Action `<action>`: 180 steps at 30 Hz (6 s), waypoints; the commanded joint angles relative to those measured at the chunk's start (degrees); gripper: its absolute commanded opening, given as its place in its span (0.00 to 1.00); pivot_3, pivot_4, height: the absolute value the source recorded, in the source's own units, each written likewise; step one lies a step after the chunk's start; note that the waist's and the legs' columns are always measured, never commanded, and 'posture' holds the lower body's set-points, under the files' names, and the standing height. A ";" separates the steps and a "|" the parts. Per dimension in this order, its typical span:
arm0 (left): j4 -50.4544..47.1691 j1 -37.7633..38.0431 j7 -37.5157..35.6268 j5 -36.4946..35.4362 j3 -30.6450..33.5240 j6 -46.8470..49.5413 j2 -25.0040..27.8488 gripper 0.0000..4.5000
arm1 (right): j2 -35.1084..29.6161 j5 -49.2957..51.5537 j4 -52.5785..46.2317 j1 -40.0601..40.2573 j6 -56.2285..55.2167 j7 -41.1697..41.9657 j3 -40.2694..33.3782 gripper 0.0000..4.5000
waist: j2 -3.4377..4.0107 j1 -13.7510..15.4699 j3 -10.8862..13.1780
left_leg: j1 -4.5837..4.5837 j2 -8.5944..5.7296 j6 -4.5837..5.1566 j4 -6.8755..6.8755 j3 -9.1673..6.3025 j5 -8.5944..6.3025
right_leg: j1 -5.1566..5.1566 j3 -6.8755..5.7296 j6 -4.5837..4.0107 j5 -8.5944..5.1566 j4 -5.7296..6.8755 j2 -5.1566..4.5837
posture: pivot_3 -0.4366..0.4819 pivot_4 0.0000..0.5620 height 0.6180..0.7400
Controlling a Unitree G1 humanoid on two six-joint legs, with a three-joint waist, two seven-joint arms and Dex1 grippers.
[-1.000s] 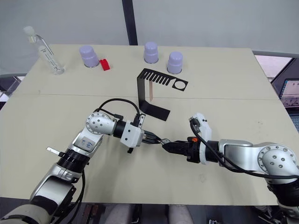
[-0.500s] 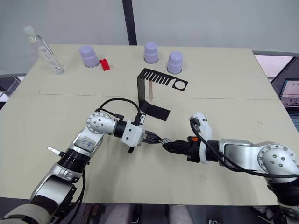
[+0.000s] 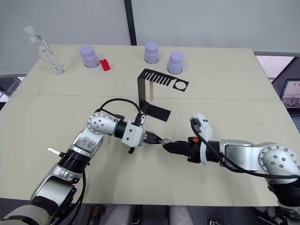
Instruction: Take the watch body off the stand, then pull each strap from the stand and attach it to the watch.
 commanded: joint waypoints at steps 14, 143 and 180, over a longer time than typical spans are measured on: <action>-1.59 -2.20 0.83 -1.18 -1.91 -1.21 -3.07 0.00 | 1.80 2.17 -2.82 -1.10 -0.86 0.90 0.67 0.33 | 0.00 0.00 0.00 | 0.00 0.00 0.00 0.00 0.00 0.00 | 0.00 0.00 0.00 0.00 0.00 0.00 | 0.48 0.27 1.00; -20.49 16.46 52.99 -5.36 11.50 30.96 -13.22 0.83 | 42.73 -102.06 35.75 -13.30 -26.79 32.66 0.94 0.00 | -0.11 -0.15 -0.23 | 0.78 -0.04 -0.34 -0.30 0.30 -0.02 | 0.08 0.14 -0.15 -0.08 0.63 0.04 | 0.48 0.27 1.00; -5.42 4.32 53.42 -6.72 14.41 20.39 -21.06 0.02 | 42.70 -98.06 33.69 -13.72 -22.64 34.00 -2.52 0.00 | -0.13 -0.14 -0.23 | 0.71 -0.04 -0.49 -0.33 0.31 0.07 | 0.05 0.13 -0.14 -0.08 0.55 0.02 | 0.48 0.27 1.00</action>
